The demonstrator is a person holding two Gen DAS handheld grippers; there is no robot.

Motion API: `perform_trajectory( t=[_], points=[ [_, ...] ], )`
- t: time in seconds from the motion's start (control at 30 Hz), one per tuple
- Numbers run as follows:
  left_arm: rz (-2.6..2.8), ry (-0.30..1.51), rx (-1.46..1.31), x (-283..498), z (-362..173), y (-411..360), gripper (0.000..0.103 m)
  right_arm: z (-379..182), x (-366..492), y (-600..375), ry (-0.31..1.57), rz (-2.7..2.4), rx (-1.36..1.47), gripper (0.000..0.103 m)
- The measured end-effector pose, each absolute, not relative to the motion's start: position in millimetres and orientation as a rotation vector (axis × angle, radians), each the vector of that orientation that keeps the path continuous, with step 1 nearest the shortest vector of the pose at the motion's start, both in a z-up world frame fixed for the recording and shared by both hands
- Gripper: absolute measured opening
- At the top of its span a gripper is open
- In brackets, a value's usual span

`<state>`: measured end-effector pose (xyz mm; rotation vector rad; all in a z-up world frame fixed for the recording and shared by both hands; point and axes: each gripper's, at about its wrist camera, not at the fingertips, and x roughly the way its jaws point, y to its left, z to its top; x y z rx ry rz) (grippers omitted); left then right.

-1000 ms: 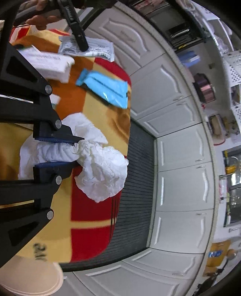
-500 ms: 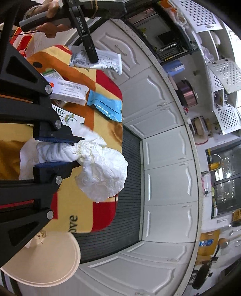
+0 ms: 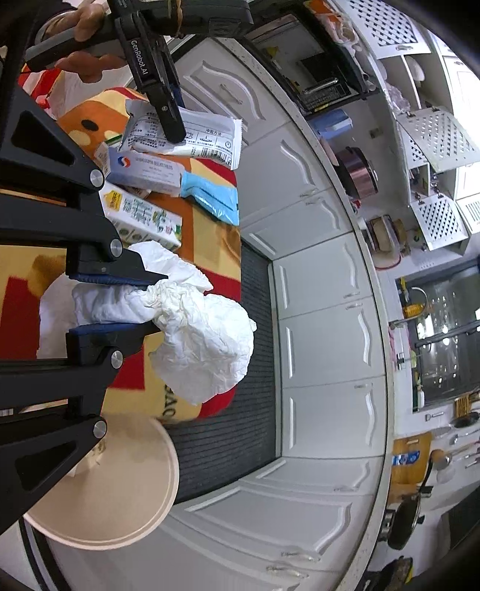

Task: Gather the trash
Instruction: 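Carry the white tissue and printed packet over the beige bucket with both grippers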

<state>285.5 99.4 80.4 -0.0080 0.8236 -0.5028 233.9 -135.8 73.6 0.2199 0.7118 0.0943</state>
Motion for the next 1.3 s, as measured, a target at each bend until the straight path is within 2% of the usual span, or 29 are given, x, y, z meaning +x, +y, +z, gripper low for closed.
perform_trajectory(
  t=[0.63,1.3],
  points=[
    [-0.632,0.825,0.098,266.8,73.4,-0.3,0.046,63.7,194.2,-202.0,0.723,-0.069,0.239,0.015],
    [-0.743,0.901,0.167,269.2,40.0,-115.9,0.046,14.0,167.0,-285.4,0.799,-0.243,0.349,0.015]
  ],
)
